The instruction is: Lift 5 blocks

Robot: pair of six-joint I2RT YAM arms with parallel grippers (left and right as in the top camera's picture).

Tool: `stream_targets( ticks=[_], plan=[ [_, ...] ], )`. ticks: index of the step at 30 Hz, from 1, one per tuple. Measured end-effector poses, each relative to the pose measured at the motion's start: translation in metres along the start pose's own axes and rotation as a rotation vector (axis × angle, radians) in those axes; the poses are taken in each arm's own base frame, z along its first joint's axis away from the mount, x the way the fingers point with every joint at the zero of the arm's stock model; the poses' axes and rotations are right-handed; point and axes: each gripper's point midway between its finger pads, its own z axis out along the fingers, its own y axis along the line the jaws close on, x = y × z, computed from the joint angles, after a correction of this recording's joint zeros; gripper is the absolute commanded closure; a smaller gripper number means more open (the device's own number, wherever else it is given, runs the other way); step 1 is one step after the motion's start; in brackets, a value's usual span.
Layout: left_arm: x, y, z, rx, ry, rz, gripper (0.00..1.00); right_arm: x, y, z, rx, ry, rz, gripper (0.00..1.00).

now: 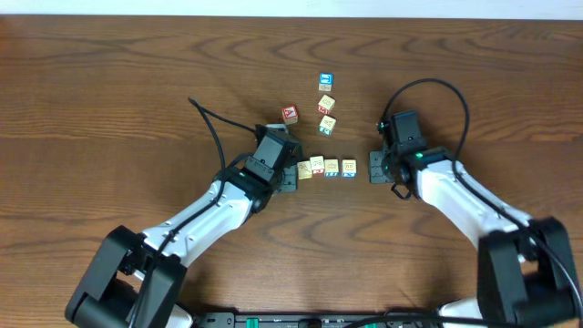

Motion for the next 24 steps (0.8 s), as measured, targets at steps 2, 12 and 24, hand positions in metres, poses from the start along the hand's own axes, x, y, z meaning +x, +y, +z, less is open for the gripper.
stream_targets(
  ticks=[2, 12, 24],
  plan=[
    [0.004, 0.016, 0.0, -0.051, 0.023, -0.009, 0.88, 0.005, 0.0, 0.01, 0.006, 0.025, -0.001, 0.99],
    [-0.005, 0.084, -0.003, -0.2, 0.044, -0.139, 0.92, 0.006, 0.018, 0.022, -0.097, 0.034, 0.004, 0.99],
    [-0.001, 0.089, -0.004, -0.217, 0.059, -0.175, 0.92, 0.006, 0.05, 0.02, -0.28, 0.047, 0.003, 0.99]
  ],
)
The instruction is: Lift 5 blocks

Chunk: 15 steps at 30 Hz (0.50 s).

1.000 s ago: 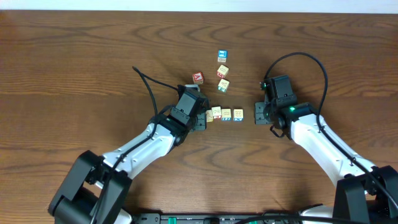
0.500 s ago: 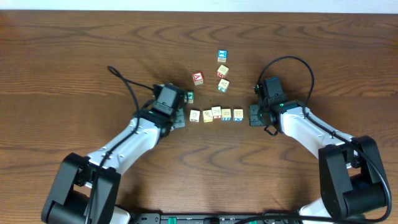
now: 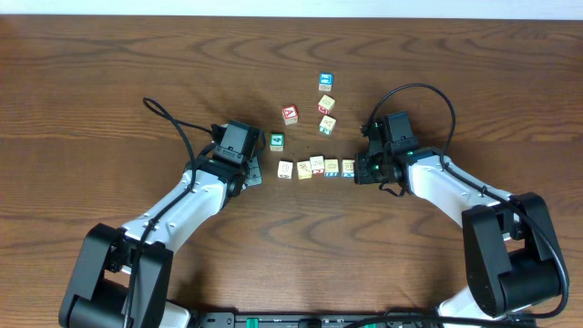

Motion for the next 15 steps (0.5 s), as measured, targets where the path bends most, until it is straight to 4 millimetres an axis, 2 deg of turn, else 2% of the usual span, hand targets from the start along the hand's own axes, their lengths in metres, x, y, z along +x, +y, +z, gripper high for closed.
stream_targets(
  ticks=[6, 11, 15],
  plan=[
    [0.005, 0.003, 0.002, -0.005, 0.012, -0.02, 0.92, -0.001, 0.01, 0.0, -0.039, -0.005, -0.012, 0.99],
    [0.009, 0.0, 0.002, 0.014, 0.03, -0.029, 0.93, 0.005, 0.037, 0.004, -0.077, 0.002, -0.078, 0.99],
    [0.01, -0.002, 0.002, 0.023, 0.036, -0.037, 0.92, 0.005, 0.046, 0.005, -0.088, -0.005, -0.101, 0.99]
  ],
)
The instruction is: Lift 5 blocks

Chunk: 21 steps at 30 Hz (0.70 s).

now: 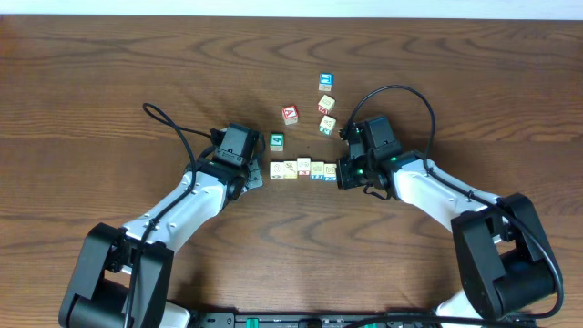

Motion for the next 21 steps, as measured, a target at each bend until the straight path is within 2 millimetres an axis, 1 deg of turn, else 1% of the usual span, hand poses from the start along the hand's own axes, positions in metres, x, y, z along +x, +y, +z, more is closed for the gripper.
stream_targets(
  ticks=[5, 7, 9, 13, 16, 18, 21],
  plan=[
    [0.002, -0.003, 0.0, 0.019, 0.013, -0.003, 0.92, 0.0, -0.003, 0.0, 0.02, -0.001, -0.001, 0.99],
    [0.003, -0.004, 0.0, 0.023, 0.016, -0.002, 0.92, 0.0, -0.006, 0.0, 0.038, -0.002, 0.002, 0.97],
    [0.004, -0.006, 0.0, 0.028, 0.019, 0.0, 0.92, -0.001, -0.009, 0.0, 0.058, -0.009, 0.005, 0.99],
    [0.005, -0.008, 0.0, 0.036, 0.024, 0.003, 0.93, -0.005, -0.017, -0.003, 0.091, -0.012, 0.018, 0.99],
    [0.005, -0.008, 0.0, 0.036, 0.024, 0.004, 0.92, -0.019, -0.017, -0.009, 0.099, -0.028, 0.002, 0.99],
    [0.005, -0.008, 0.0, 0.036, 0.024, 0.004, 0.92, -0.037, -0.011, -0.017, 0.098, -0.06, -0.025, 0.99],
    [0.005, -0.008, 0.0, 0.034, 0.022, 0.004, 0.92, -0.059, -0.001, -0.024, 0.09, -0.109, -0.068, 0.99]
  ],
)
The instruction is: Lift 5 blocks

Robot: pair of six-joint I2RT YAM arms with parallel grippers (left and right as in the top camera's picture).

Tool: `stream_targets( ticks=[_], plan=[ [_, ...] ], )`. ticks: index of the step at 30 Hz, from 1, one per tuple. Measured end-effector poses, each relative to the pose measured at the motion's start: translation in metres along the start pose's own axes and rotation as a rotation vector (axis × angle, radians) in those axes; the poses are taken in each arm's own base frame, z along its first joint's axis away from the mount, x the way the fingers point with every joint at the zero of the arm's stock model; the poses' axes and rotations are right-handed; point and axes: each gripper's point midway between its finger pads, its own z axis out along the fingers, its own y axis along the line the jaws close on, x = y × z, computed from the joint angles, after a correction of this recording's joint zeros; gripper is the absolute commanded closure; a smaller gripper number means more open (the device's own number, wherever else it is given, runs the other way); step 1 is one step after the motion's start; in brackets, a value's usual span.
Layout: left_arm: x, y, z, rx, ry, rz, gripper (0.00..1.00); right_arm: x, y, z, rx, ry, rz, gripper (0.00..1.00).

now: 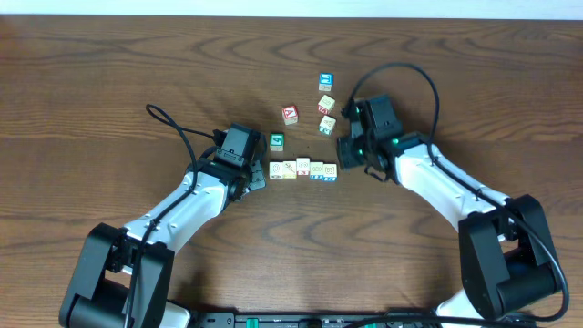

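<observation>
Several small picture blocks lie in a tight row (303, 169) on the table, running left to right. My left gripper (256, 175) sits just off the row's left end, its fingers looking pressed together. My right gripper (343, 151) is behind and to the right of the row's right end, apart from it, and also looks shut. Neither gripper holds a block. All the blocks rest on the wood.
Loose blocks lie behind the row: a green one (277, 140), a red one (290, 114), a blue one (324, 82) and two tan ones (326, 104) (327, 124). Each arm's black cable loops over the wooden table (109, 82).
My right gripper was against the row's right end and is now farther back, off the blocks. The row and my left gripper have not moved.
First my left gripper touched a shorter row's left end, with the right gripper apart. Then the left stood farther left, one tan block lay loose, and the right touched the row's right end. Later the row was closed up farther left. Now the right gripper is off it.
</observation>
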Motion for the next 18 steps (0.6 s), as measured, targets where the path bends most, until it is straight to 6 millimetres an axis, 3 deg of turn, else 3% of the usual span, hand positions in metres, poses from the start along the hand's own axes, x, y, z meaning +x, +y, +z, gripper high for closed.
stream_targets(
  ticks=[8, 18],
  plan=[
    [-0.003, 0.004, 0.0, -0.022, -0.016, 0.0, 0.92, -0.022, 0.026, -0.001, -0.005, -0.092, -0.077, 0.99],
    [-0.008, 0.012, -0.001, -0.067, -0.045, 0.0, 0.92, -0.039, 0.032, 0.007, -0.023, -0.166, -0.038, 0.99]
  ],
)
